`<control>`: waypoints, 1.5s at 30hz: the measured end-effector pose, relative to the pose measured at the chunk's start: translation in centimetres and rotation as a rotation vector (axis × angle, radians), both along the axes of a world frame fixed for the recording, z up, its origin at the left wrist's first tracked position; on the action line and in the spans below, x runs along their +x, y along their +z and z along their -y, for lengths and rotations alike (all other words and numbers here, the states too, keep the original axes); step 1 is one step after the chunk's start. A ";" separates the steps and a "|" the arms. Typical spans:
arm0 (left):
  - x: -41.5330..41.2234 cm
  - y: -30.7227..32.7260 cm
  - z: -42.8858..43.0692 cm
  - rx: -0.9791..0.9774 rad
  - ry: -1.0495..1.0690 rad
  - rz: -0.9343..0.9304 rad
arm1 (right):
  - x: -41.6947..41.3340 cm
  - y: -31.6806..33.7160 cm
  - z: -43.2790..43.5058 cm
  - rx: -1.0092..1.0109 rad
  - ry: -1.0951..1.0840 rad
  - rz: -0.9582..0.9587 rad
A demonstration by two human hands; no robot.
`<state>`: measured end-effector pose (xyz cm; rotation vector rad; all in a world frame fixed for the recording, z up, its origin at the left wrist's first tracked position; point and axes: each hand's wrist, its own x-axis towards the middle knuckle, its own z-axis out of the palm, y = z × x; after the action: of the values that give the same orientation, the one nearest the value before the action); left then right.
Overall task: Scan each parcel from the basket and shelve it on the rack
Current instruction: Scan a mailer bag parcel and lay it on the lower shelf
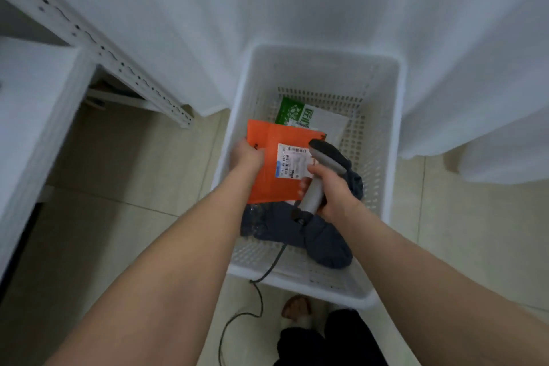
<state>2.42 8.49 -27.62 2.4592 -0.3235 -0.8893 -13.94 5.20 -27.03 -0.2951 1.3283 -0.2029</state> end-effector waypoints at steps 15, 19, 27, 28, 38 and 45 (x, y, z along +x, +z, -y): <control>5.6 38.1 -1.3 -0.163 -0.223 0.234 | 0.5 34.3 -1.0 -0.415 -0.134 -0.005; 4.4 45.5 -3.7 -0.052 -0.419 0.383 | -0.3 40.6 -2.6 -0.553 -0.063 0.027; -1.0 55.0 -8.3 0.031 -0.734 0.444 | -2.9 48.3 -7.6 -0.570 0.042 0.181; -1.5 56.0 -8.8 0.027 -0.755 0.440 | -3.0 48.9 -8.1 -0.569 0.059 0.185; -2.2 63.4 -13.3 -0.068 -0.746 0.508 | -1.7 54.0 -12.5 -0.577 0.036 0.193; 1.0 64.7 -18.1 -0.203 -0.451 0.828 | 1.2 57.1 -16.0 -0.545 -0.117 0.207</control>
<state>3.39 26.59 37.11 2.4718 -1.2154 0.0774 -12.72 21.18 30.05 -0.6374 1.0671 -0.6804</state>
